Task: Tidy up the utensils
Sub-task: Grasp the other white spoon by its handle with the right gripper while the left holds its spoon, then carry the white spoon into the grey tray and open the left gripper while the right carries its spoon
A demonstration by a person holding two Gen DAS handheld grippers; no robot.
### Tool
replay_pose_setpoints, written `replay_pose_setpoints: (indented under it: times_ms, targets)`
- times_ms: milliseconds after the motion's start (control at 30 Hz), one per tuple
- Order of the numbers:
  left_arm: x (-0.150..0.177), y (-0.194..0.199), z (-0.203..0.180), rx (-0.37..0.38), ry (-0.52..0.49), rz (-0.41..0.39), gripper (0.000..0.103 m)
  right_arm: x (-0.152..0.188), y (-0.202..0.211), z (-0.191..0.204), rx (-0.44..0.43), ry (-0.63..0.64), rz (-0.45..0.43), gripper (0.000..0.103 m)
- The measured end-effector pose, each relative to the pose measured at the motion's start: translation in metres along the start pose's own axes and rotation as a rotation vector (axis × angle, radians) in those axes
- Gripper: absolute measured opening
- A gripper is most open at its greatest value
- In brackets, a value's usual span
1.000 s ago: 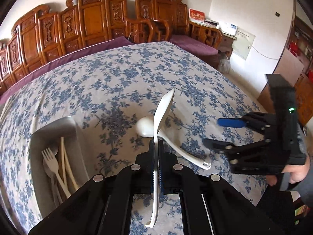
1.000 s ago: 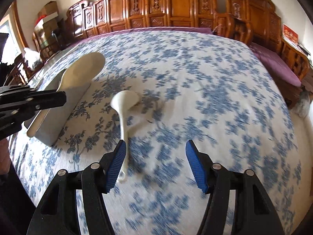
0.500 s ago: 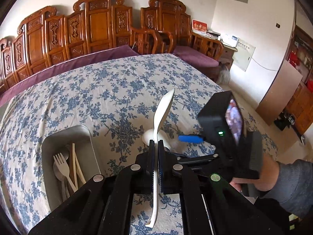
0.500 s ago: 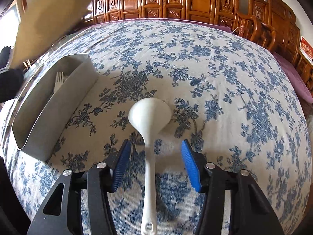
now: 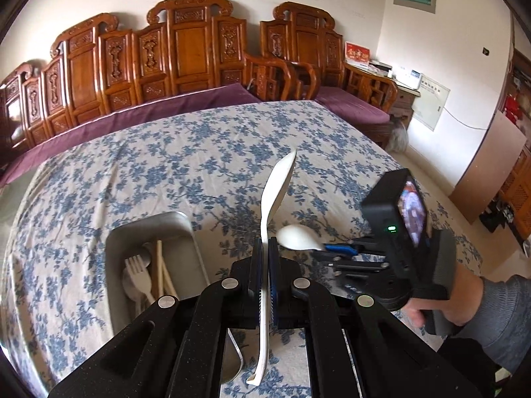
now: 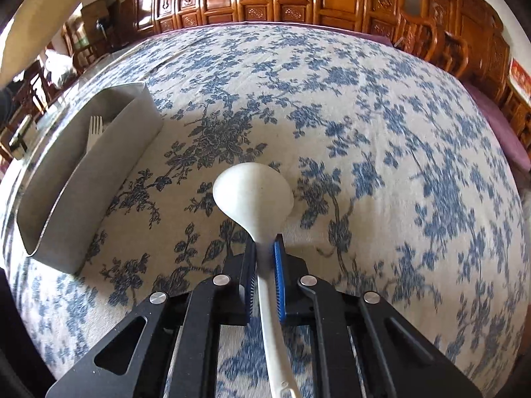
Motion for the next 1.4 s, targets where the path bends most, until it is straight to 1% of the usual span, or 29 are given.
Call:
replay_pose_setpoints:
  times_ms: [200,433,700,867,1033,1167,1267,1400]
  targets:
    - [0.008,0.016,0.006,-0.032,0.022,-0.017,0.003,0.010,0.030,-0.010,-0.006,-0.035,-0.042,0.011]
    - [0.020,0.031,0.014,-0.061,0.050,-0.024,0.003,0.012,0.072,-0.013,-0.009,-0.033,-0.101,0.011]
    - [0.024,0.045,0.021,-0.082,0.055,-0.029,0.003,0.013,0.112,0.004,-0.029,-0.012,-0.155,0.012]
    - [0.026,0.047,0.034,-0.100,0.071,-0.031,0.003,0.008,0.129,0.018,-0.043,0.008,-0.178,0.012]
    - [0.029,0.044,0.052,-0.110,0.107,-0.022,0.003,0.001,0.137,0.035,-0.062,0.026,-0.190,0.012]
    - [0.031,0.038,0.069,-0.115,0.140,-0.013,0.003,-0.006,0.136,0.050,-0.078,0.046,-0.196,0.012]
    - [0.037,0.028,0.084,-0.113,0.178,0.009,0.003,-0.010,0.131,0.060,-0.095,0.053,-0.195,0.012]
    - [0.048,0.008,0.106,-0.129,0.222,0.056,0.003,-0.014,0.124,0.070,-0.110,0.066,-0.192,0.012]
Point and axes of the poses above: each gripper's, at about its wrist camera, not at the fingertips, and y roughly against the way its jaws point, z to its left, x to its underside, the point moved 4 cm from there along -y, roughly the way its jaws point, and after that the axes turned 9 degrees about x, right-handed, at the moved point
